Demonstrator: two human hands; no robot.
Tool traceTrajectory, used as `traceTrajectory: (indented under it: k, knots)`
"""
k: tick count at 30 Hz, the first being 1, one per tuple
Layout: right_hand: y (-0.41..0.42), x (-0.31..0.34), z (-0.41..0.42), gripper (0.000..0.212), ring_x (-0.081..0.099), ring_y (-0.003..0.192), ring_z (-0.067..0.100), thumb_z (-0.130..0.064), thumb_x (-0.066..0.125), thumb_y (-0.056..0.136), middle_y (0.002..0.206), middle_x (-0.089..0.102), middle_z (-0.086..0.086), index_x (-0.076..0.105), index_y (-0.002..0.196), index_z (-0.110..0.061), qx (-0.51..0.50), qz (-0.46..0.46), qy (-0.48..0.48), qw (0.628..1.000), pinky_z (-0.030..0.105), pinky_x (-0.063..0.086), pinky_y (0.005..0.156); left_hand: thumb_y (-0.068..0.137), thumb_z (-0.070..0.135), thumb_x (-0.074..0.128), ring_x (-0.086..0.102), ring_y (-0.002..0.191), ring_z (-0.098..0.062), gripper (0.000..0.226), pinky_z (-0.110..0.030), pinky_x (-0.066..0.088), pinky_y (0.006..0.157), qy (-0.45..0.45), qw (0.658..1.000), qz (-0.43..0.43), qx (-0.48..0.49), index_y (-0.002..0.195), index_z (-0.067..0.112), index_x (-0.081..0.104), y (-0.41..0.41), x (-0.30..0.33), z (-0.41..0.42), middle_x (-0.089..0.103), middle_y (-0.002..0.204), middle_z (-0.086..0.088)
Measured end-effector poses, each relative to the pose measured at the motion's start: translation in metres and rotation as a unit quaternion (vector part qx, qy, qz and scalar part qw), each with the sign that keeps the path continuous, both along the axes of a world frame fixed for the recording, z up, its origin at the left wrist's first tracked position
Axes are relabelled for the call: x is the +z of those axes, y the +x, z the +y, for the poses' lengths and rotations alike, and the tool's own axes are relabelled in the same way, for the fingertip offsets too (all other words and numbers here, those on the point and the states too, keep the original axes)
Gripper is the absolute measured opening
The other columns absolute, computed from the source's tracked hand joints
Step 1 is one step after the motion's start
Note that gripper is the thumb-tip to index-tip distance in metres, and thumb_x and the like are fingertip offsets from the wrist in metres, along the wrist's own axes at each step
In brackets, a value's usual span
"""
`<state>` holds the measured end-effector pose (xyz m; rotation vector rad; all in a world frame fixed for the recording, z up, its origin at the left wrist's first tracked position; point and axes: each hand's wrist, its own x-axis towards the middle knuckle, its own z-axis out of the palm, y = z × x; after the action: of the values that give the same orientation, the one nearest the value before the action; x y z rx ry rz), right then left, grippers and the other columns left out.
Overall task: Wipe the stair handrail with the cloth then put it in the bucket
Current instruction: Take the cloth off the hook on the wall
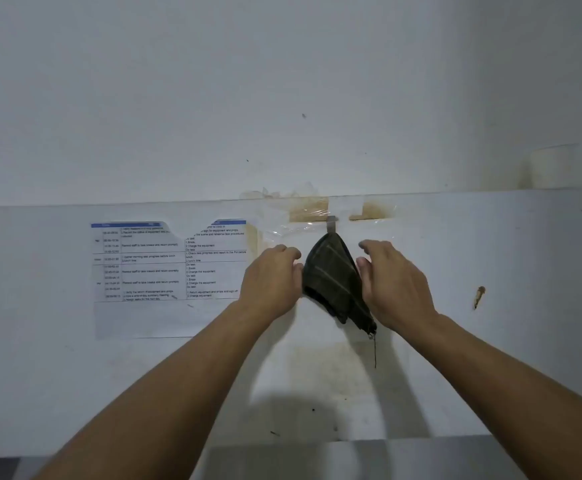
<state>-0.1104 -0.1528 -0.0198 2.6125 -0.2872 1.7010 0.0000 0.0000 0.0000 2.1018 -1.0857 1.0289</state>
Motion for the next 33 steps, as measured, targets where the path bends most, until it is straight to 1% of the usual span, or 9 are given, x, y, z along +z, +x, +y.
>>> traceTrajectory:
  k: [5, 13, 18, 21, 22, 25, 28, 30, 33]
  knots:
    - [0.021, -0.004, -0.014, 0.030, 0.061, 0.084, 0.022, -0.031, 0.043, 0.097, 0.106, 0.066, 0.005, 0.050, 0.122, -0.015, 0.014, 0.027, 0.110, 0.993, 0.034, 0.051, 0.070, 0.092, 0.018, 0.055, 0.065, 0.088, -0.025, 0.022, -0.034, 0.051, 0.076, -0.047, 0.995, 0.089, -0.020, 0.108, 0.008, 0.065, 0.003, 0.004, -0.023, 0.071, 0.100, -0.008]
    - [0.039, -0.002, -0.020, 0.038, 0.061, 0.088, 0.023, -0.032, 0.064, 0.085, 0.096, 0.067, 0.002, 0.055, 0.118, -0.013, 0.056, 0.026, 0.213, 0.975, 0.039, 0.052, 0.077, 0.079, 0.022, 0.074, 0.059, 0.083, -0.020, 0.028, -0.030, 0.049, 0.072, -0.112, 0.973, 0.196, -0.043, 0.104, 0.011, 0.066, 0.006, 0.005, -0.049, 0.060, 0.086, -0.001]
    - [0.045, 0.008, -0.019, 0.027, 0.063, 0.088, 0.023, -0.021, 0.069, 0.083, 0.093, 0.068, 0.007, 0.064, 0.108, -0.012, 0.116, 0.042, 0.307, 0.944, 0.035, 0.052, 0.083, 0.079, 0.015, 0.073, 0.058, 0.073, -0.019, 0.010, -0.027, 0.049, 0.065, -0.125, 0.956, 0.256, -0.076, 0.087, 0.011, 0.069, 0.001, 0.009, -0.052, 0.060, 0.075, -0.001]
    - [0.045, 0.011, -0.020, 0.002, 0.063, 0.083, 0.022, -0.016, 0.069, 0.082, 0.081, 0.066, 0.003, 0.068, 0.083, -0.016, 0.141, 0.041, 0.340, 0.929, 0.034, 0.054, 0.078, 0.078, 0.013, 0.073, 0.059, 0.072, -0.019, 0.010, -0.033, 0.055, 0.069, -0.141, 0.948, 0.275, -0.081, 0.075, 0.015, 0.064, -0.002, 0.014, -0.049, 0.060, 0.072, -0.001]
    - [0.045, 0.011, -0.021, 0.003, 0.063, 0.082, 0.022, -0.015, 0.068, 0.082, 0.078, 0.064, 0.001, 0.067, 0.079, -0.017, 0.147, 0.041, 0.349, 0.925, 0.036, 0.054, 0.077, 0.080, 0.011, 0.070, 0.060, 0.074, -0.020, 0.011, -0.034, 0.054, 0.069, -0.142, 0.946, 0.280, -0.084, 0.074, 0.015, 0.062, -0.003, 0.017, -0.047, 0.061, 0.074, -0.002]
    - [0.045, 0.011, -0.020, 0.003, 0.058, 0.081, 0.020, -0.014, 0.059, 0.087, 0.080, 0.060, 0.000, 0.061, 0.084, -0.014, 0.172, 0.047, 0.364, 0.914, 0.038, 0.053, 0.072, 0.083, 0.009, 0.062, 0.064, 0.084, -0.024, 0.010, -0.039, 0.055, 0.078, -0.161, 0.938, 0.290, -0.105, 0.076, 0.015, 0.057, -0.005, 0.024, -0.041, 0.065, 0.083, -0.006]
    - [0.041, 0.015, -0.018, 0.005, 0.052, 0.079, 0.018, -0.015, 0.048, 0.092, 0.085, 0.054, 0.001, 0.052, 0.093, -0.012, 0.203, 0.016, 0.392, 0.897, 0.029, 0.042, 0.061, 0.088, 0.012, 0.060, 0.065, 0.089, -0.027, 0.003, -0.045, 0.056, 0.083, -0.202, 0.920, 0.312, -0.121, 0.086, 0.010, 0.058, -0.009, 0.035, -0.033, 0.066, 0.088, -0.009]
    - [0.037, 0.022, -0.015, 0.006, 0.052, 0.080, 0.018, -0.015, 0.045, 0.094, 0.088, 0.053, 0.002, 0.049, 0.095, -0.012, 0.221, -0.019, 0.411, 0.884, 0.030, 0.043, 0.065, 0.089, 0.012, 0.062, 0.064, 0.085, -0.024, 0.005, -0.040, 0.058, 0.078, -0.219, 0.909, 0.329, -0.131, 0.086, 0.010, 0.058, -0.013, 0.044, -0.024, 0.064, 0.086, -0.008]
    - [0.030, 0.036, -0.011, 0.006, 0.053, 0.084, 0.019, -0.016, 0.043, 0.095, 0.092, 0.055, 0.004, 0.048, 0.097, -0.013, 0.242, -0.052, 0.407, 0.879, 0.033, 0.045, 0.070, 0.087, 0.011, 0.066, 0.063, 0.074, -0.018, 0.009, -0.025, 0.056, 0.060, -0.226, 0.907, 0.326, -0.144, 0.083, 0.010, 0.059, -0.021, 0.057, -0.004, 0.065, 0.080, -0.008]
